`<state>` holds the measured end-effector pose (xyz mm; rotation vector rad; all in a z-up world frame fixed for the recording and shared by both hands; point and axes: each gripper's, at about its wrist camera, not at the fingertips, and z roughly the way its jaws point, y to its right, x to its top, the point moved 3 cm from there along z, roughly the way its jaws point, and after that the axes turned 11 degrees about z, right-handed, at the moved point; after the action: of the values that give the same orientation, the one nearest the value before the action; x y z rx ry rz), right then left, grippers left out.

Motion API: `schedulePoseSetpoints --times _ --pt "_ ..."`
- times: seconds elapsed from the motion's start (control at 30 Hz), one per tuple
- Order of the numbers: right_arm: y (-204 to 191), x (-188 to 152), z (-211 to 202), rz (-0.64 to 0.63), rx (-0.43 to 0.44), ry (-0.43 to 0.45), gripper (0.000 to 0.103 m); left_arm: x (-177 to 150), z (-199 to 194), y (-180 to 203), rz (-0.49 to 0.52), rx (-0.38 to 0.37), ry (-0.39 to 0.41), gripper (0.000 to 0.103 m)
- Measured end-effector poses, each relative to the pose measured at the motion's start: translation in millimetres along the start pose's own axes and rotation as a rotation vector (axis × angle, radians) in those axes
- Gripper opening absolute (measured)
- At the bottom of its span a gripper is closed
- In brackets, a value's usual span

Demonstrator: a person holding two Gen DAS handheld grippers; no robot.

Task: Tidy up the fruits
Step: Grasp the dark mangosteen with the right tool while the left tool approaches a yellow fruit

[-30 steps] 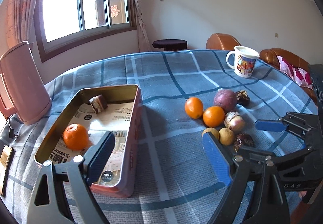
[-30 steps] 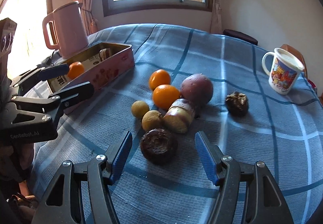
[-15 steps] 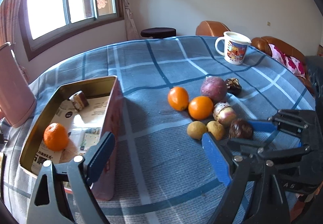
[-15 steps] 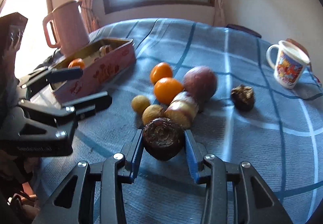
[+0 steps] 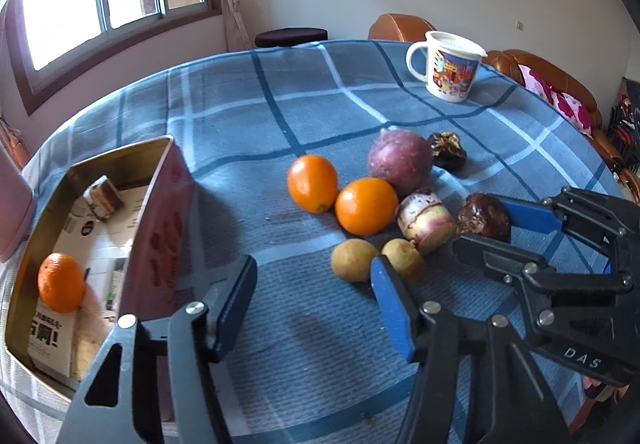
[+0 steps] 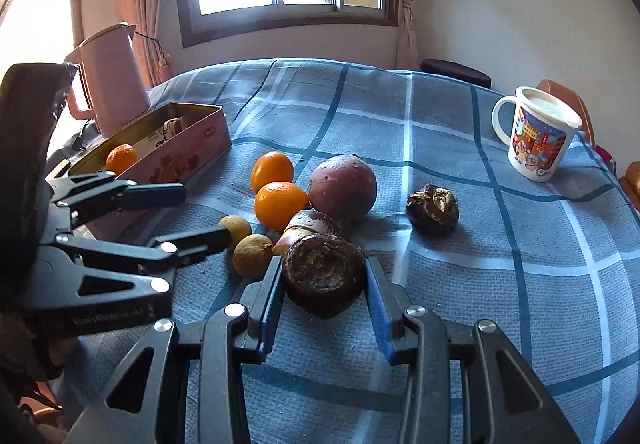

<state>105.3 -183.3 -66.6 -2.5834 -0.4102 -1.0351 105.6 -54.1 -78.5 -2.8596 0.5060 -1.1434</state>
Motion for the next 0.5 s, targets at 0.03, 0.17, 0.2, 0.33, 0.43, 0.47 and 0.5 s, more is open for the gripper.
schedulePoseSetpoints --times 0.03,0.17,0.2,0.33,0.43,0.47,0.5 --pt "0 0 0 0.003 0.002 -0.003 0.041 0 2 1 0.002 0.000 -0.006 0.061" --pt "2 -1 0 0.009 0.007 -0.006 0.041 0 17 -1 -0.029 -0.041 -0.061 0.053" --pt "2 -1 1 0.009 0.008 -0.007 0.041 1 18 -3 -0.039 -0.044 -0.059 0.053" --pt "3 -2 2 0.018 0.016 -0.017 0.041 3 19 -3 -0.051 -0.042 -0.051 0.049" --pt "3 -1 3 0.021 0.016 -0.016 0.041 5 19 0 -0.041 -0.035 -0.042 0.049" --pt "3 -1 3 0.018 0.013 -0.016 0.041 6 19 0 -0.041 -0.036 -0.039 0.048" --pt "2 -1 3 0.013 0.010 -0.016 0.041 7 20 0 -0.041 -0.037 -0.039 0.049"
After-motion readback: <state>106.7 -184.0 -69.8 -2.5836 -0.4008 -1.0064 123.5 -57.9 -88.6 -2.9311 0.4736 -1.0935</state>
